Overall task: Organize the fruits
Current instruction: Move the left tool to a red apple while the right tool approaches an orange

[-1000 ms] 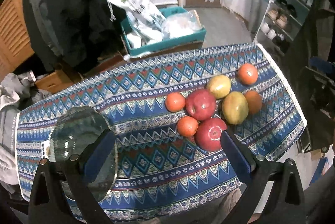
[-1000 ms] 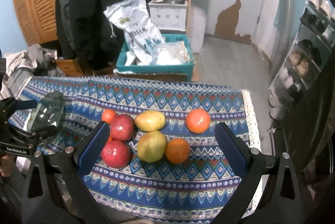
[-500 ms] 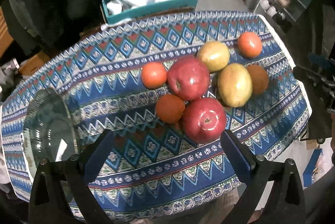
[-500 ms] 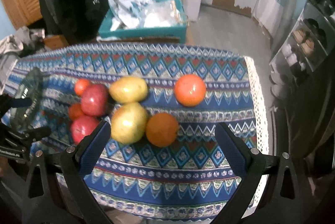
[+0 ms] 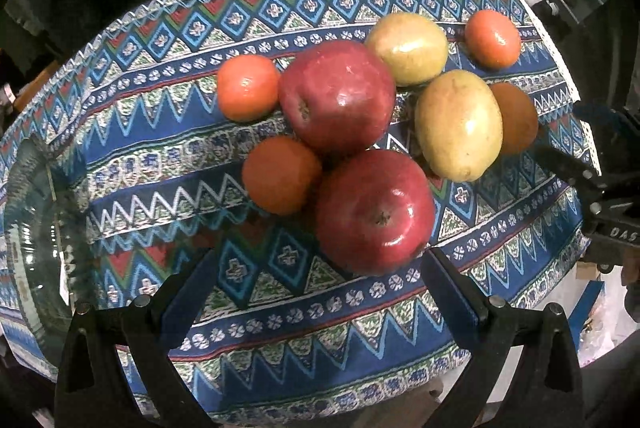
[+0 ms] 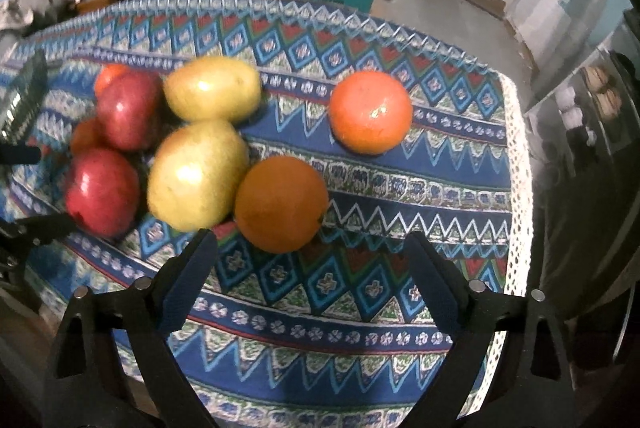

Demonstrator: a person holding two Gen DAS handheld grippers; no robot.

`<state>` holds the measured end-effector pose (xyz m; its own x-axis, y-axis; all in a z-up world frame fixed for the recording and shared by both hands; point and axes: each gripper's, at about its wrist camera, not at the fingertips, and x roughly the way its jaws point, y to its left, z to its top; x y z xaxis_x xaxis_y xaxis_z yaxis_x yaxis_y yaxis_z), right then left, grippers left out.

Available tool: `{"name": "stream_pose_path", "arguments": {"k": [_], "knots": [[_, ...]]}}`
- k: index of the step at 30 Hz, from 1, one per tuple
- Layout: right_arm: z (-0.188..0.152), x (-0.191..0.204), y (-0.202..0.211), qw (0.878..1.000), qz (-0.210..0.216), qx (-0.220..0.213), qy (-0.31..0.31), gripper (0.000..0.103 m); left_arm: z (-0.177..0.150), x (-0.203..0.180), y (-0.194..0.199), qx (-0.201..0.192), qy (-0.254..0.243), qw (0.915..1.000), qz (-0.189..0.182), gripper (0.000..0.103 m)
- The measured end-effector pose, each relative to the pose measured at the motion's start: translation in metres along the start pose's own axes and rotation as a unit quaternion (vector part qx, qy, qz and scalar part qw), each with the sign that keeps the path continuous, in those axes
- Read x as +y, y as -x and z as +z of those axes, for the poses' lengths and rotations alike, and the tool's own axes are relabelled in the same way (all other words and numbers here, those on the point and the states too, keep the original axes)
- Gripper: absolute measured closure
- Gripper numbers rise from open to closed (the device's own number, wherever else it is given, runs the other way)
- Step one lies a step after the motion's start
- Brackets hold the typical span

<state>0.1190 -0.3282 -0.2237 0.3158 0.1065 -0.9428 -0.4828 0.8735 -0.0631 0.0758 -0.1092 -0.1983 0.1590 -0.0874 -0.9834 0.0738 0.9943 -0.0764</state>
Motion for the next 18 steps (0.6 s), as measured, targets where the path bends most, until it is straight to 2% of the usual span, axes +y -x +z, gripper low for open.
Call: {"name": "stream_pose_path", "arguments": {"k": [8,15,18], "knots": [[0.005,0.005,-0.027,0.999,0.005,0.019,0.042,0.010,0.009,-0.010,-0.025,0.022,0.021,0.9994,-0.019,0.001],[0.015,0.010,-0.044,0.997,0.007,0.022,0.078,0.015,0.019,-0.015,-0.054,0.034,0.046,0.9974,-0.044,0.001],[0.019,0.012,-0.051,0.996,0.016,0.021,0.083,0.018,0.023,-0.014,-0.071,0.035,0.061,0.9955,-0.064,0.007]]}}
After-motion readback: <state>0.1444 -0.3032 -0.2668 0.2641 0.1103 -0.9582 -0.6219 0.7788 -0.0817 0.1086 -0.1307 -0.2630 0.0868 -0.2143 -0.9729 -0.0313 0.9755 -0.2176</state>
